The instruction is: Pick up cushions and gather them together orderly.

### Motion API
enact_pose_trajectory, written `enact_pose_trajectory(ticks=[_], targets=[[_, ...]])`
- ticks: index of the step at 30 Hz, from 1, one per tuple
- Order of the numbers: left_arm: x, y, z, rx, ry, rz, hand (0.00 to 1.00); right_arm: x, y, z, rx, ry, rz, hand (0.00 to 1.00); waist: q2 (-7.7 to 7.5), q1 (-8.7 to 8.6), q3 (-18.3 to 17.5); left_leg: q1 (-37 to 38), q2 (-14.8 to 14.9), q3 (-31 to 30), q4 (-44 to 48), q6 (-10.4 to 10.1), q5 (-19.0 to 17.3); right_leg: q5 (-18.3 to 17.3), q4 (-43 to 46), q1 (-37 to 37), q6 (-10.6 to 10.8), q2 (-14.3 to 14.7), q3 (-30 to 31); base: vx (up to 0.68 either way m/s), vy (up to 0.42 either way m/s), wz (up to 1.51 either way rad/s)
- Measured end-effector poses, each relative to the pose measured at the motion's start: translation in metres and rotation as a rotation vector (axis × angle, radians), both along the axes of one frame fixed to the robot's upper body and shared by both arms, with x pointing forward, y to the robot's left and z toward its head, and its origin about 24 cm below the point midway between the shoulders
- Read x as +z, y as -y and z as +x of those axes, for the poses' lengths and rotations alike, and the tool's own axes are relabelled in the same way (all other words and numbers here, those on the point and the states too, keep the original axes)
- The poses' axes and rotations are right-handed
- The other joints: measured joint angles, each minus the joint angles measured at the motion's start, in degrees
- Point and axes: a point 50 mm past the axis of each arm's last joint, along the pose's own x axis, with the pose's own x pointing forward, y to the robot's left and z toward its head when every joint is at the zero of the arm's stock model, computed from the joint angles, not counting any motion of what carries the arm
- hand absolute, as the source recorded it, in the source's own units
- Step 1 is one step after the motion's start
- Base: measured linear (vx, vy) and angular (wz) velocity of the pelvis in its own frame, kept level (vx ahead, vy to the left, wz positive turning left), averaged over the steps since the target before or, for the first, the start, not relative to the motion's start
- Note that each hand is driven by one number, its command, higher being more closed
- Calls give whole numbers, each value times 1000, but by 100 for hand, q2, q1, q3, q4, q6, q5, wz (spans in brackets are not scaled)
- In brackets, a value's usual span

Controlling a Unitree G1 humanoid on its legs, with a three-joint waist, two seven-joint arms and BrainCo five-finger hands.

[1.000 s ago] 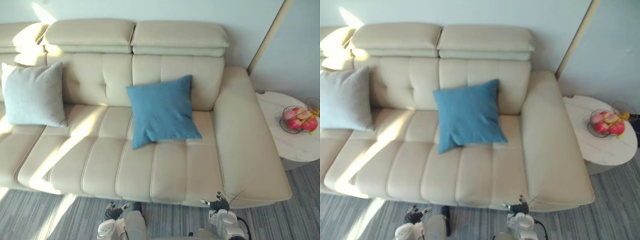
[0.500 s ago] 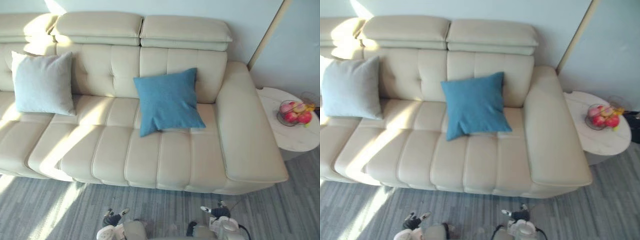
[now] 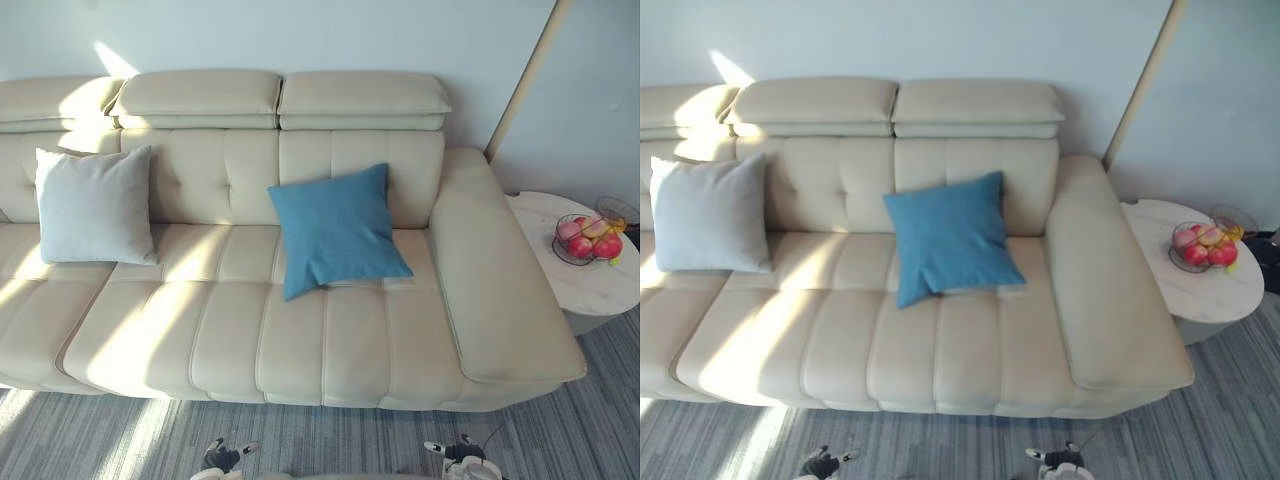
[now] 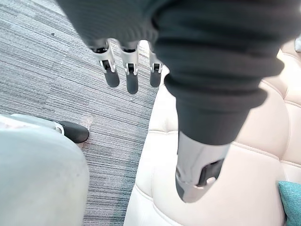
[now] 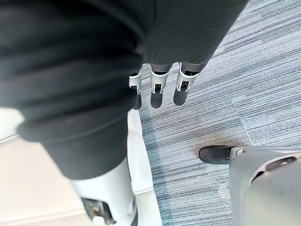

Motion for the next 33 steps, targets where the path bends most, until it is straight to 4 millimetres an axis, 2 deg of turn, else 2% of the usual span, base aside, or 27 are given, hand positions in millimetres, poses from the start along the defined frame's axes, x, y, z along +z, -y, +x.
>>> enact_pose_trajectory(ticks=[6, 12, 16, 19, 24, 26, 27, 28, 29, 30, 31, 32, 33], targets=[[1, -3, 0, -29, -8, 19, 0, 0, -3, 1, 30, -8, -5, 0, -56, 0, 11, 21, 15, 37, 0, -1, 1, 21, -15, 22, 28, 0, -8, 0, 0, 0], [1, -11, -5, -56, -26, 48, 0, -2, -6, -4, 34, -25, -23, 0, -209, 1, 99, 100, 39, 218, 33, -25, -21, 217, -268, 180, 130, 4, -7, -27, 6, -8], [1, -11, -5, -59, -28, 49, 0, -2, -7, -6, 54, -29, -29, 0, -181, 12, 228, -144, 143, 332, 797, -65, -418, 266, -208, 83, 138, 106, 217, -63, 26, -30], [2, -10, 2, -63, -10, 49, 0, -2, -7, -6, 53, -29, -33, 0, -192, 33, 227, -429, 117, 206, 1173, -32, -501, 338, -63, -259, 142, 121, 510, -89, 26, -43], [2, -7, 5, -63, -5, 46, 0, 5, -18, 12, 102, 47, -43, 0, -189, 22, 253, -387, 296, 1123, 1214, -42, -679, 732, 11, -828, 53, 302, 1064, -116, 39, -101], [3, -8, 7, -70, -1, 53, 0, 8, -24, 24, 141, 81, -44, 0, -246, 27, 289, -347, 409, 1868, 1325, -34, -802, 1076, -31, -1152, -38, 487, 1477, -133, 36, -195], [4, -9, 9, -68, 3, 55, 0, 11, -28, 34, 167, 103, -42, 0, -232, 35, 340, -314, 518, 2363, 1299, -9, -810, 1522, -258, -1308, -282, 632, 1405, -116, 14, -211], [4, -10, 9, -69, 4, 58, 0, 14, -31, 43, 190, 120, -41, 0, -156, 86, 408, -306, 660, 2733, 1289, 17, -812, 1612, -344, -1382, -472, 676, 1177, -190, -66, -226], [6, -10, 16, -79, 19, 62, 0, 14, -33, 45, 197, 122, -39, 0, -189, 50, 426, -311, 746, 3227, 1279, 1, -761, 1215, 137, -1657, -755, 633, 68, -141, -108, -212], [7, -6, 24, -111, 33, 59, 0, 14, -29, 45, 200, 118, -50, 0, -138, 19, 464, -193, 868, 3664, 1238, -67, -691, 591, 687, -1774, -1145, 428, -1467, -88, -115, -195], [7, -5, 26, -119, 37, 58, 0, 14, -27, 44, 201, 110, -53, 0, -126, 29, 473, -98, 899, 3923, 1155, -110, -647, 358, 893, -1714, -1286, 323, -2155, 16, -86, -192], [6, -5, 24, -123, 31, 58, 0, 13, -26, 44, 208, 100, -55, 0, -121, 16, 474, 55, 940, 4300, 1082, -183, -598, -24, 1103, -1570, -1381, 191, -3017, 24, -89, -161], [6, -6, 24, -125, 27, 59, 0, 13, -27, 44, 222, 92, -57, 0, -135, 2, 477, 153, 969, 4565, 1069, -197, -591, -319, 1208, -1466, -1375, 90, -3529, 39, -160, -182]])
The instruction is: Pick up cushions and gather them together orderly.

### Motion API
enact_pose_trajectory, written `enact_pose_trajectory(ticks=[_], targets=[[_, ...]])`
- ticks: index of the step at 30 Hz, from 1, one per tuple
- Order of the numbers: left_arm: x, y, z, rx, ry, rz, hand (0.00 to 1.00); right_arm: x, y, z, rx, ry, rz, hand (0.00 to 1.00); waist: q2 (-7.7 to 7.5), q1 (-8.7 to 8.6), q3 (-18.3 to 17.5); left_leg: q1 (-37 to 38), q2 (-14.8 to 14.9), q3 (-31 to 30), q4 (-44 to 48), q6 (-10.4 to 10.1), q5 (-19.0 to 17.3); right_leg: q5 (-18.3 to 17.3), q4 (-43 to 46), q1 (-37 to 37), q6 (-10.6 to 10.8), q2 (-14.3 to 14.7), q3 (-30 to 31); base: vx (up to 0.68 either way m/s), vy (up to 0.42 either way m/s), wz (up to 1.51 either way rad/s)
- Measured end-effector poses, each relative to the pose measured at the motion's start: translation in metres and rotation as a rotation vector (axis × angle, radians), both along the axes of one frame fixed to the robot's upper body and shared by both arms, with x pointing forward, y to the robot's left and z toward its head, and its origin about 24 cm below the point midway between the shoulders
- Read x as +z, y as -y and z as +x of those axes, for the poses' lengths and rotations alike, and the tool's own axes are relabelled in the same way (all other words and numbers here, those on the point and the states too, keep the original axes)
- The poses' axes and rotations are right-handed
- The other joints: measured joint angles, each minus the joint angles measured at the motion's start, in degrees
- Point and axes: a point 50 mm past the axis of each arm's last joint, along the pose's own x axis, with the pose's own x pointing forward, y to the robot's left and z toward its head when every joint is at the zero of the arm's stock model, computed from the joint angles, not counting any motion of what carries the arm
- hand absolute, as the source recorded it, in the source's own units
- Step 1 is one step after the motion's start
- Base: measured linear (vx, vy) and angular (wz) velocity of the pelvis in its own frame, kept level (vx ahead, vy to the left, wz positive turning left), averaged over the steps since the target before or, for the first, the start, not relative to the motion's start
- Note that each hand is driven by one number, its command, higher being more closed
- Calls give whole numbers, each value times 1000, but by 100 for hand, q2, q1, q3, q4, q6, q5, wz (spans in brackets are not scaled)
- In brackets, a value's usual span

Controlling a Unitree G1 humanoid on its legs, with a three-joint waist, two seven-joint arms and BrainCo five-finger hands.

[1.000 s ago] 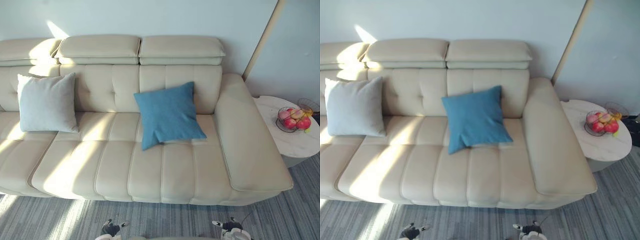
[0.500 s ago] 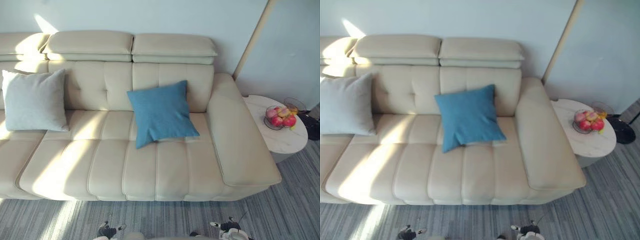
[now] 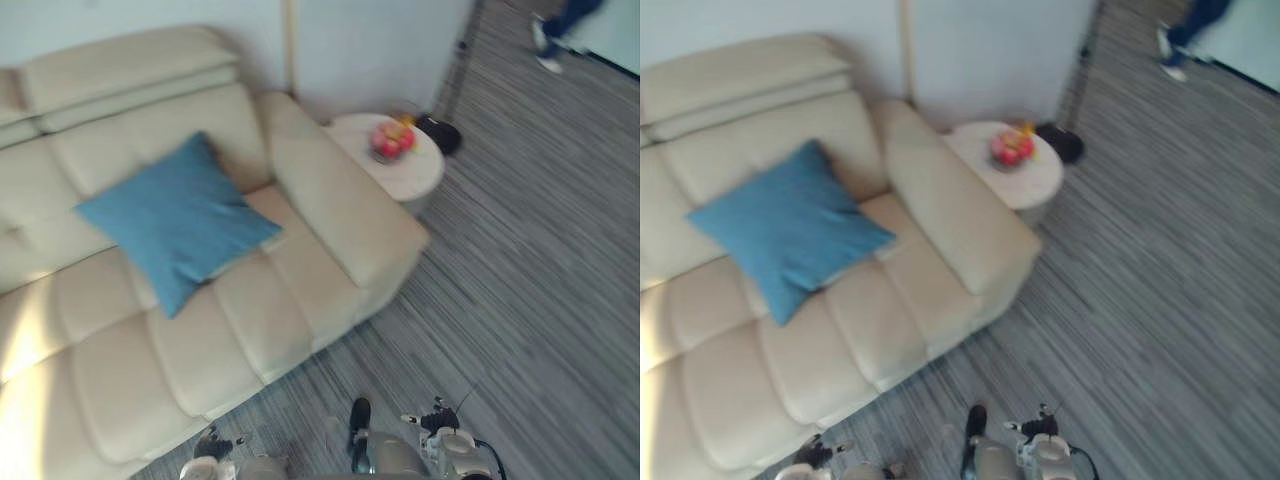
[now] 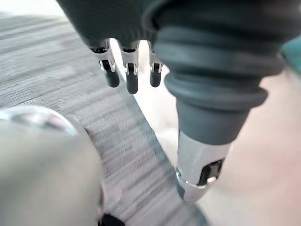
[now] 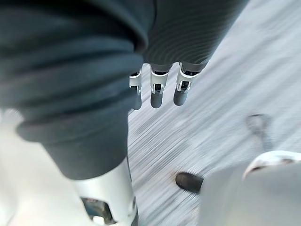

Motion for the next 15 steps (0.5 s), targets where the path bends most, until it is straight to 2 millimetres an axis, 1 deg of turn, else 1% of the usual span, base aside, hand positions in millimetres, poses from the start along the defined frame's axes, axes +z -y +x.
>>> enact_pose_trajectory(ticks=[1, 2, 3, 4, 5, 6, 7, 8, 9, 10, 11, 12, 13, 14, 15], targets=[[0, 1, 1, -8, -2, 0, 0, 0, 1, 1, 13, -6, -6, 0, -24, -2, 18, 140, 68, 272, 21, -14, -13, -365, 153, 84, 6, -76, -471, 49, -161, -140], [0, 2, 3, -11, 0, -3, 0, 0, 2, 1, 13, -7, -9, 0, -16, -19, 65, 262, 34, 401, 7, -19, -9, -503, 265, 157, 67, -88, -606, 101, -253, -147], [0, 3, 6, -18, 1, -7, 0, -1, 5, -2, 11, -23, -15, 0, 53, -87, 145, 415, 85, 458, 32, -37, -12, -630, 363, 121, 108, 89, -279, 106, -214, -118], [-1, 6, 7, -30, -4, -12, 0, -2, 7, -4, 9, -34, -18, 0, 83, -128, 162, 443, 183, 411, 148, -28, -20, -656, 364, 109, 127, 226, -45, 160, -265, -137], [-1, 8, 6, -62, -15, -9, 0, -3, 7, -7, 15, -42, -21, 0, 111, -164, 157, 401, 420, 269, 648, 5, -22, -685, 233, 116, 170, 502, 313, 171, -224, -134], [-1, 6, 6, -67, -16, -8, 0, -3, 5, -6, 30, -40, -21, 0, 98, -168, 158, 205, 666, 19, 1469, 115, -59, -681, -149, 220, 185, 835, 596, 173, -231, -146], [-1, 4, 6, -65, -16, -8, 0, -3, 4, -5, 38, -39, -20, 0, 103, -131, 159, 10, 833, -146, 2253, 458, -118, -715, -501, 370, 363, 1082, 748, 241, -241, -149], [0, 4, 7, -61, -2, -13, 0, -2, 4, -2, 42, -34, -24, 0, 178, -78, 197, -278, 945, -432, 3073, 1111, -339, -1167, -223, 505, 253, 949, 382, 332, -173, -149], [2, 3, 10, -47, 15, -10, 0, -2, 5, -1, 43, -42, -26, 0, 86, -97, 255, -488, 710, -1071, 3613, 765, -534, -853, -19, 613, -47, 884, 532, 383, -114, -144], [2, 3, 11, -42, 18, -10, 0, -3, 5, -3, 44, -56, -26, 0, 149, -72, 334, -660, 435, -1744, 3621, 554, -675, -830, -66, 752, -56, 1016, 864, 286, -19, -148], [2, 1, 11, -42, 19, -6, 0, -2, 4, 4, 49, -51, -24, 0, 163, 38, 370, -909, -13, -2442, 3518, 431, -789, -781, -201, 906, -80, 1153, 1191, 192, -31, -157], [2, 3, 10, -43, 16, -11, 0, -3, 4, 2, 48, -60, -22, 0, 158, 116, 393, -1048, -248, -2777, 3366, 400, -816, -712, -292, 1021, -53, 1243, 1470, 145, -43, -195], [2, 4, 10, -42, 23, -12, 0, -2, 1, 6, 52, -55, -16, 0, 174, 188, 439, -1309, -553, -3225, 3064, 446, -877, -657, -446, 1211, -34, 1372, 1905, 203, -18, -196], [2, 5, 9, -41, 23, -14, 0, -1, -1, 9, 54, -43, -12, 0, 218, 213, 505, -1544, -771, -3673, 2726, 405, -905, -632, -509, 1332, -8, 1432, 2191, 133, 8, -182], [2, 7, 10, -29, 29, -26, 0, 0, -3, 13, 54, -29, -9, 0, 244, 241, 536, -1712, -897, -4009, 2429, 394, -901, -633, -530, 1376, -7, 1472, 2442, 219, 93, -183]])
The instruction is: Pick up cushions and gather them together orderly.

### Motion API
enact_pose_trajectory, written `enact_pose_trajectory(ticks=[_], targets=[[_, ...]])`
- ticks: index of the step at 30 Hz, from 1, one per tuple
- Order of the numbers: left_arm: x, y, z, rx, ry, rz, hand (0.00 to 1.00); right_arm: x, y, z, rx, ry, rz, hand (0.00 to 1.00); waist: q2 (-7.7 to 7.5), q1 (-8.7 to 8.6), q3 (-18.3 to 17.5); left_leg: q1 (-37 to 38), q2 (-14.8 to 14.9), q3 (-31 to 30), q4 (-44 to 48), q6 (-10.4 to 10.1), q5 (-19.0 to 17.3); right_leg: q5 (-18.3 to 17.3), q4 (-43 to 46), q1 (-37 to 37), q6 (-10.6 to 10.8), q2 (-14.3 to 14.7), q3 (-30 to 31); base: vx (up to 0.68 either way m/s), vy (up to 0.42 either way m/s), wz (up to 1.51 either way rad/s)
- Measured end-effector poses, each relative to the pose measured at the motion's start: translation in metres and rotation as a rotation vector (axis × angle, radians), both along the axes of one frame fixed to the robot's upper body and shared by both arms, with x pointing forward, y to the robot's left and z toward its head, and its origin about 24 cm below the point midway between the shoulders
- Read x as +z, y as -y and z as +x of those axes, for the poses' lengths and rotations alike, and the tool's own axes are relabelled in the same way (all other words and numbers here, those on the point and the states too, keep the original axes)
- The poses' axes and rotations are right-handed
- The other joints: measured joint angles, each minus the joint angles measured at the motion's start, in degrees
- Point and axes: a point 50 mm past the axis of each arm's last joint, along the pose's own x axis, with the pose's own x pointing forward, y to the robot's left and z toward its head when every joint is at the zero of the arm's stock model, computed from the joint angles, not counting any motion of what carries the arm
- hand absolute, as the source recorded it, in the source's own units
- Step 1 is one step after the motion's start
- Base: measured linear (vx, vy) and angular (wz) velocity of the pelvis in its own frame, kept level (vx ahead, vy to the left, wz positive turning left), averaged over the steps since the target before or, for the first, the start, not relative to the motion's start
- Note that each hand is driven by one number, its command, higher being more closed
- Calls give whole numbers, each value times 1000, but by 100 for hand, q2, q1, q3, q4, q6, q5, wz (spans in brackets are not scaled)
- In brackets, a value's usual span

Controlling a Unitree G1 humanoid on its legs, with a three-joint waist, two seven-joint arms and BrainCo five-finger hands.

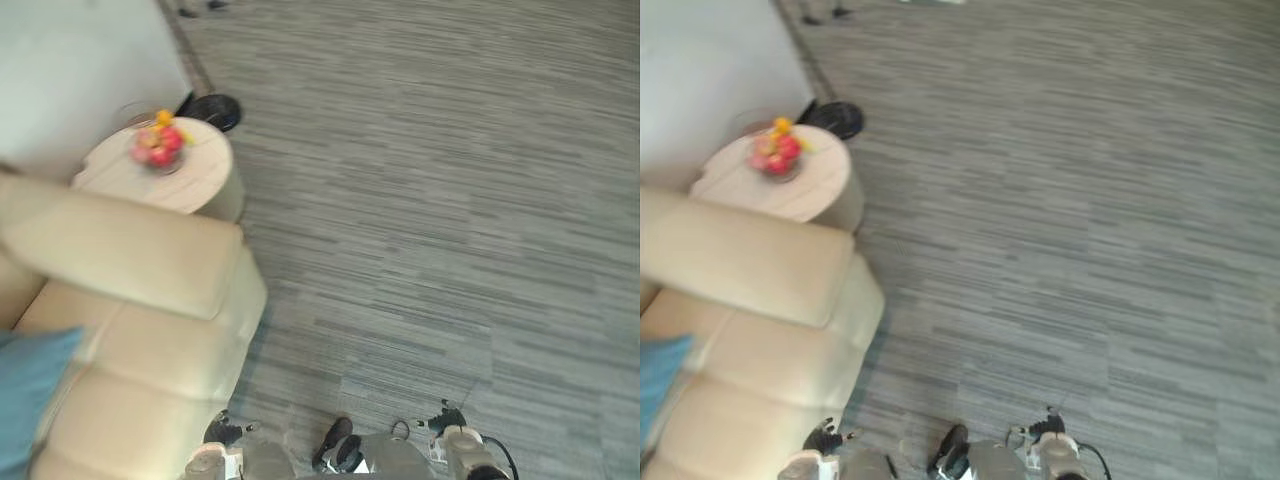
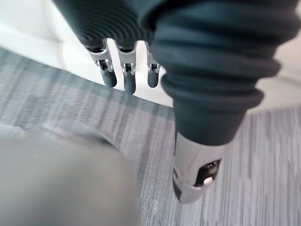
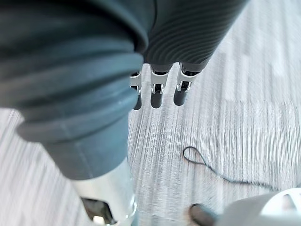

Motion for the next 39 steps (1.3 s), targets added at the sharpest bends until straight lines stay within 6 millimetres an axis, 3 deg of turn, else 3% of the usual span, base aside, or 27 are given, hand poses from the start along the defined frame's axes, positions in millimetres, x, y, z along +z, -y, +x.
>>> enact_pose_trajectory(ticks=[3, 5, 7, 10, 11, 13, 15, 17, 21, 22, 23, 24, 25, 27, 28, 29, 30, 32, 33, 34, 36, 37, 38, 39], targets=[[2, 6, 7, 37, 31, -27, 0, 4, -5, 7, -3, 39, 0, 0, 120, 169, 96, -585, -336, -1336, -941, -174, 291, -38, 1, 78, 69, 116, 938, 204, 138, -163], [1, 9, 5, 40, 28, -34, 0, 2, -10, 2, -14, 37, 12, 0, 148, 211, 84, -623, -327, -1714, -1194, -112, 887, -156, 19, 173, 257, 178, 1374, 269, 193, -150], [1, 7, 4, 61, 28, -36, 0, 3, -15, 3, -18, 58, 24, 0, 162, 214, 53, -539, -271, -1613, -988, -234, 1074, -224, 99, 302, 380, 229, 1802, 369, 218, -123], [5, -3, 8, 94, 58, -18, 0, 1, -31, -1, -40, 66, 73, 0, -150, 287, -13, -535, -131, -987, -712, -33, 689, -386, 571, 36, 706, 58, 2154, 320, 199, -98], [6, -4, 10, 93, 65, -15, 0, 1, -34, -3, -52, 73, 85, 0, -231, 373, -21, -415, -102, -748, -702, 72, 518, -559, 1077, -170, 1044, -108, 1952, 290, 209, -92], [7, -5, 13, 94, 69, -14, 0, 1, -35, -4, -52, 68, 93, 0, -315, 488, -2, -130, -101, -349, -701, 215, 349, -714, 2128, -573, 1403, -551, 1314, 262, 207, -89], [7, -4, 13, 70, 62, -12, 0, 0, -34, -5, -48, 63, 94, 0, -302, 472, -9, 247, 12, 47, -779, 316, 278, -766, 2725, -700, 1301, -1282, -31, 192, 155, -74], [7, -8, 13, 70, 55, -1, 0, 0, -37, 1, -32, 65, 106, 0, -260, 478, -14, 585, 286, 445, -1185, 304, 265, -714, 2477, -825, 1080, -1587, -1025, 175, 60, -103], [10, -10, 22, 32, 66, 13, 0, 0, -28, 4, -22, 50, 83, 0, -375, 452, -35, 1037, 493, 979, -1896, 88, 387, -147, 1438, -1373, 1044, -1678, -1520, 179, -55, -86], [12, -7, 30, 2, 71, 13, 0, -2, -16, -2, -32, 23, 56, 0, -428, 345, -58, 1212, 448, 1019, -2120, 7, 432, 266, 1119, -1547, 978, -1683, -1324, 223, -162, -14], [12, -10, 30, -12, 72, 23, 0, -4, -13, -7, -39, 5, 50, 0, -505, 245, -69, 1311, 398, 1004, -2198, -8, 425, 401, 1071, -1594, 886, -1701, -1137, 240, -204, 12], [12, -10, 29, -18, 68, 27, 0, -6, -8, -14, -46, -12, 41, 0, -484, 149, -82, 1408, 439, 951, -2199, -107, 366, 412, 1184, -1593, 618, -1664, -1028, 286, -273, 2], [11, -9, 26, -31, 59, 31, 0, -7, -4, -19, -64, -19, 38, 0, -389, 153, -117, 1338, 615, 957, -1752, -155, 345, 165, 1188, -1535, 637, -1466, -990, 320, -292, -20], [9, -8, 23, -26, 51, 26, 0, -7, -2, -18, -63, -18, 34, 0, -248, 145, -74, 822, 981, 706, -437, 22, 465, 85, 983, -1297, 628, -1165, -993, 286, -267, -38], [8, -4, 20, -15, 48, 12, 0, -7, -1, -20, -69, -21, 33, 0, -73, 168, -37, 460, 1225, 400, 548, 262, 738, 66, 771, -1026, 550, -884, -1006, 308, -266, -52], [6, -4, 14, -9, 33, 9, 0, -7, -2, -21, -72, -21, 33, 0, 48, 214, 6, 15, 1392, 126, 1681, 307, 765, 45, 619, -694, 382, -614, -880, 409, -263, -67], [7, -6, 13, -6, 39, 13, 0, -6, -4, -18, -75, -15, 37, 0, -15, 224, 32, -255, 1285, 9, 2140, 190, 692, -48, 563, -462, 230, -543, -737, 351, -194, -58], [9, -11, 16, -9, 51, 29, 0, -6, -7, -16, -96, -8, 50, 0, -164, 233, 95, -654, 907, -5, 2025, 99, 629, -99, 230, -78, 198, -480, -515, 358, -160, -43], [11, -11, 18, -6, 68, 28, 0, -7, -8, -16, -97, -10, 53, 0, -249, 270, 84, -846, 681, 41, 1463, 31, 588, -47, 32, 100, 207, -475, -380, 428, -157, -60], [11, -10, 19, -6, 73, 26, 0, -6, -7, -16, -97, -9, 52, 0, -259, 321, 90, -905, 569, 44, 1114, 14, 578, -31, -53, 176, 202, -464, -318, 388, -38, -84], [12, -8, 21, -4, 81, 20, 0, -5, -8, -12, -97, -1, 51, 0, -260, 421, 114, -989, 140, -68, -498, 59, 683, -27, -239, 436, 199, -472, -30, 385, 47, -75], [11, -7, 21, 9, 82, 13, 0, -5, -8, -11, -97, 2, 50, 0, -254, 459, 117, -1006, -39, -230, -1241, 47, 924, -35, -341, 574, 197, -484, 103, 461, 134, -88], [12, -7, 21, 18, 85, 12, 0, -5, -10, -11, -95, 3, 55, 0, -333, 555, 146, -925, -190, -362, -1869, 12, 1735, -111, -457, 755, 308, -580, 353, 590, 183, -90], [12, -9, 19, 24, 83, 16, 0, -5, -16, -10, -96, 8, 70, 0, -447, 616, 115, -777, -337, -288, -2000, 160, 2087, -179, -531, 847, 443, -678, 514, 516, 153, -64]])
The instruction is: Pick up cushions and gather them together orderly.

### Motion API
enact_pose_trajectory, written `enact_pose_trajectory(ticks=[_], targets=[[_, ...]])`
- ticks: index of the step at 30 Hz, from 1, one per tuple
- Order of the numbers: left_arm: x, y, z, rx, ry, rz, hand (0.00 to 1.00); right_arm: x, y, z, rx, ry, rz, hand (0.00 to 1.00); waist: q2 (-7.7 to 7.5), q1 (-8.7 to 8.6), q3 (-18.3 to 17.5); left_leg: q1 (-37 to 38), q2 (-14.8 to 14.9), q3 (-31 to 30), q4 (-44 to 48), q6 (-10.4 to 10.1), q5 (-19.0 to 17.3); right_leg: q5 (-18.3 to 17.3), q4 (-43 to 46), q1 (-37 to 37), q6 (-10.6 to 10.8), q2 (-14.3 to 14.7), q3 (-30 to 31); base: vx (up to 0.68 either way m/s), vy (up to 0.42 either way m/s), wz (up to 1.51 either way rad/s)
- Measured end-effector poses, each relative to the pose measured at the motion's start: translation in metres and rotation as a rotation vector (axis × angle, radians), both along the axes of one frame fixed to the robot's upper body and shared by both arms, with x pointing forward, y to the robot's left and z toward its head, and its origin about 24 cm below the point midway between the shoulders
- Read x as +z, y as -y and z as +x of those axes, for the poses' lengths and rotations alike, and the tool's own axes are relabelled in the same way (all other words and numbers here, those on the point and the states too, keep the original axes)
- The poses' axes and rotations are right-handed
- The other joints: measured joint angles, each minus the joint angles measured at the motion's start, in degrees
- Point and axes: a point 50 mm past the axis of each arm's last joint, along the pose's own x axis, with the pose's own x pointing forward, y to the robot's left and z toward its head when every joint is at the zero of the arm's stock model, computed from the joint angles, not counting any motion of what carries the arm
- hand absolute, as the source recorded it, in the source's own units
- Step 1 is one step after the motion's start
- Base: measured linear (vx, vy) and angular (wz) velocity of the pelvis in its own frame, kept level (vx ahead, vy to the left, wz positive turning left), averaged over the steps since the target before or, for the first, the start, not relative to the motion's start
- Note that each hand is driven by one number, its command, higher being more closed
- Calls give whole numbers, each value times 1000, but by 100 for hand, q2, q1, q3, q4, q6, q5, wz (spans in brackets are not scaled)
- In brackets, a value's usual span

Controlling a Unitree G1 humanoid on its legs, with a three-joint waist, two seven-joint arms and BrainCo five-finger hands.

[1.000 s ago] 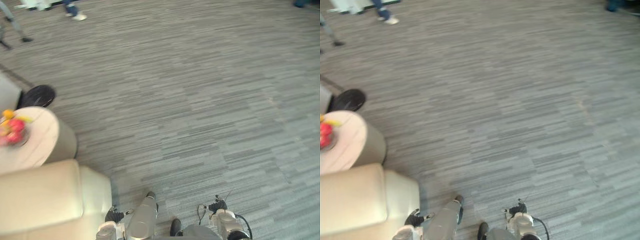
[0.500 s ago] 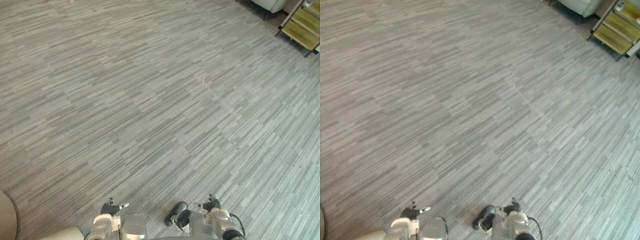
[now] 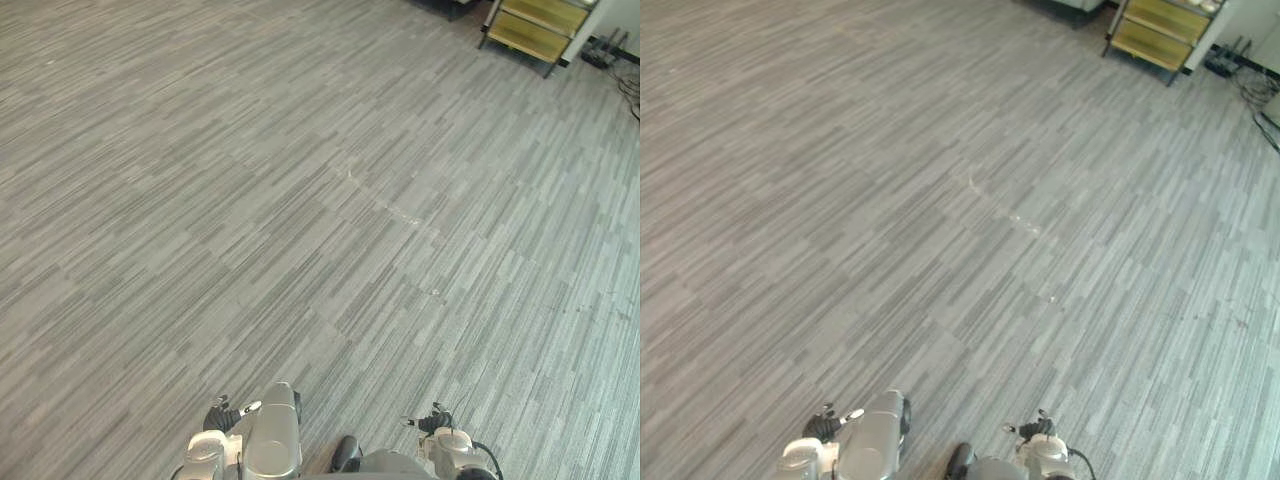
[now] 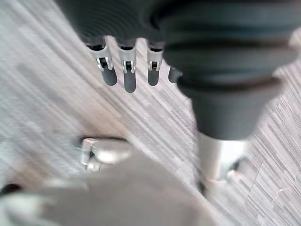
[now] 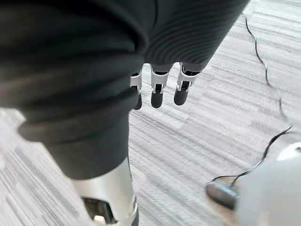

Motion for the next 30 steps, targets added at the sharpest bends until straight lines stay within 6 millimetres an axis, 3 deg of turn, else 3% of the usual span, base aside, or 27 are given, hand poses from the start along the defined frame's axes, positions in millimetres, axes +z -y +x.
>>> enact_pose_trajectory(ticks=[1, 4, 5, 6, 8, 10, 12, 14, 16, 17, 19, 20, 21, 22, 23, 24, 26, 27, 28, 30], targets=[[1, -1, 2, -1, 7, 3, 0, 0, -2, 1, -1, 4, 5, 0, -63, -41, -5, -9, -57, 41, 46, 2, -109, -9, -4, 11, 34, -75, 6, 538, 151, -18], [3, 0, 7, 1, 22, 1, 0, -1, -10, -4, -36, 16, 36, 0, -98, -40, -20, 76, -79, 285, 875, 347, -906, -10, 880, -26, 364, -373, 178, 550, 185, -27], [3, 1, 7, -4, 21, 4, 0, 0, -11, -4, -42, 27, 42, 0, -123, -14, -37, 301, -97, 406, 973, 437, -1146, 26, 2061, -409, 682, -604, 323, 471, 163, -31], [3, 1, 9, -10, 19, 3, 0, 1, -11, -4, -45, 39, 40, 0, -125, -49, -35, 534, -163, 419, 985, 512, -1317, 329, 3291, -911, 949, -817, 427, 464, 157, -21], [3, 3, 11, -26, 14, 6, 0, -1, -10, -10, -49, 27, 41, 0, -104, -150, -22, 1071, -246, 366, 867, 562, -1560, 309, 4989, -1615, 942, -1041, 540, 457, 81, 7], [4, 8, 17, -46, 24, 2, 0, 1, -7, -10, -59, 46, 34, 0, -29, -241, -39, 1615, -257, 258, 473, 579, -1574, 152, 5226, -2051, 772, -1174, 172, 453, 12, 33], [5, 18, 24, -53, 42, -22, 0, 4, -3, -6, -78, 72, 30, 0, 8, -388, -74, 1997, -171, 112, 144, 552, -1600, 43, 4681, -2407, 667, -1212, -284, 396, -52, 40], [4, 29, 26, -70, 44, -41, 0, 5, -1, -4, -94, 81, 31, 0, 29, -431, -73, 2480, -41, 72, -249, 483, -1638, 159, 3252, -2662, 684, -1160, -650, 398, -118, 20], [2, 36, 26, -87, 36, -54, 0, 6, 1, -3, -111, 87, 31, 0, 32, -450, -79, 2704, 59, 61, -430, 347, -1776, 563, 1919, -2860, 707, -1026, -673, 448, -201, 10], [1, 38, 24, -101, 28, -53, 0, 6, 4, -3, -130, 86, 31, 0, 26, -460, -83, 2942, 120, 12, -425, 215, -2044, 913, 1206, -3003, 664, -924, -562, 434, -216, 9], [0, 38, 21, -97, 19, -51, 0, 6, 7, -4, -136, 82, 25, 0, 67, -486, -136, 3147, 245, -29, -431, 124, -2310, 1081, 1206, -3072, 547, -774, -350, 431, -233, 24], [-5, 38, 10, -102, -15, -50, 0, 5, 11, -6, -146, 77, 18, 0, 236, -608, -297, 3235, 408, -232, -141, 100, -2445, 1349, 1570, -3053, 380, -608, -263, 719, -397, 56], [-6, 41, 7, -104, -30, -54, 0, 4, 16, -9, -165, 67, 14, 0, 395, -721, -421, 2882, 619, -424, 999, 97, -2365, 1257, 1848, -2908, 200, -471, -378, 744, -411, 49], [-7, 43, 5, -96, -36, -63, 0, 4, 19, -10, -170, 65, 4, 0, 511, -720, -471, 2692, 718, -456, 1501, 79, -2240, 1162, 1857, -2833, 157, -381, -444, 650, -342, 3], [-10, 50, 1, -84, -49, -85, 0, 6, 24, -9, -171, 69, -8, 0, 786, -687, -492, 2135, 940, -472, 2941, 8, -1412, 887, 1826, -2523, 45, -111, -448, 643, -286, -35], [-11, 53, -2, -85, -57, -92, 0, 6, 26, -9, -190, 74, -8, 0, 876, -673, -503, 1639, 1110, -406, 3943, -103, -1005, 704, 1690, -2224, -18, 102, -350, 642, -240, -40], [-8, 50, 3, -91, -38, -82, 0, 3, 19, -13, -216, 53, 23, 0, 824, -635, -465, 1046, 1201, -114, 4580, -155, -1293, 558, 1308, -1588, -58, 240, -214, 616, -180, -34], [-4, 46, 10, -109, -10, -61, 0, 0, 13, -16, -238, 40, 49, 0, 614, -584, -401, 707, 1130, 122, 4439, -109, -1438, 531, 1000, -1190, -47, 241, -75, 672, -202, -36], [-2, 45, 13, -111, 1, -54, 0, 0, 10, -16, -246, 39, 59, 0, 573, -538, -400, 562, 1079, 216, 4260, -82, -1499, 530, 852, -1018, -44, 242, -3, 638, -175, -55], [1, 43, 19, -102, 31, -44, 0, -1, 8, -18, -299, 38, 81, 0, 463, -404, -379, 211, 805, 382, 2757, -66, -1633, 547, 452, -533, -15, 240, 319, 522, -61, -74]])
